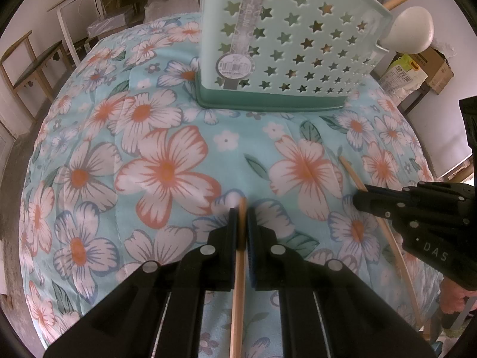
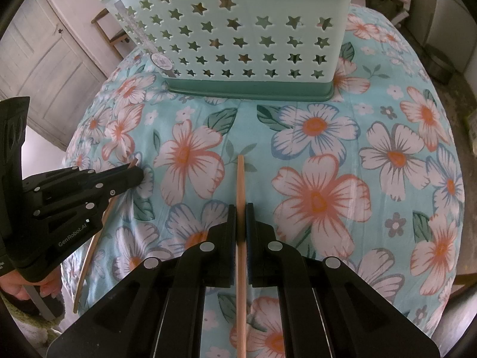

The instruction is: Organize utensils

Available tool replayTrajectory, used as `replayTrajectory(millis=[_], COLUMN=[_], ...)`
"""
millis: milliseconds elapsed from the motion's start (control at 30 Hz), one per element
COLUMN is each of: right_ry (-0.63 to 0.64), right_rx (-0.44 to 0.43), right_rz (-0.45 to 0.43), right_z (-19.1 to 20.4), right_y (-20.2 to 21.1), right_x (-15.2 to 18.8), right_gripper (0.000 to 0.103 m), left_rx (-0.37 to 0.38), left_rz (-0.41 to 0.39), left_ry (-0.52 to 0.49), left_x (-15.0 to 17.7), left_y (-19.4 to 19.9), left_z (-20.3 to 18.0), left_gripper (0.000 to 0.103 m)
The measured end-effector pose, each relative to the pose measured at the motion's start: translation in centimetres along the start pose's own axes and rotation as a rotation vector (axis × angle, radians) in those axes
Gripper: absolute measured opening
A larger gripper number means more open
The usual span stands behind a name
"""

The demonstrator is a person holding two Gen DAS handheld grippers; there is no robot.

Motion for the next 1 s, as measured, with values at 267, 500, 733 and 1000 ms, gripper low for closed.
replayTrajectory(millis=[267,500,733,1000], right_ry=[-0.001,-0.001,0.001,0.005], right_rx=[-0.001,-0.001,-0.001,0.0], right_rz=[0.0,0.0,0.002,0.002], right_z=[-0.02,-0.03,0.02,0.01], right_y=[-0.01,0.0,-0.03,-0.03], right_x=[0.01,0.01,-0.01,0.07], right_gripper=[0.004,0.004,0.004,0.004], left_rx=[-0.001,-0.004,-0.004,0.004], left_rz=[0.0,0.001,0.004,0.02], left_ry=[-0.001,0.001,0.002,0.007], left_x=[0.03,0.0,-0.01,-0.21], left_y=[-0.02,-0.05,-0.04,-0.23], left_z=[-0.02,-0.09,-0.04,0.02], left_gripper=[0.006,0.006,0.006,0.006])
Point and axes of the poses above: each gripper's, at about its wrist camera, not at the fingertips, and y roughly against the way its jaws point, z to its left, x to its underside, the point moved 4 cm from there along -y, roughly the way its jaws point, and after that the axes turned 12 degrees about x, right-handed, at the moved point
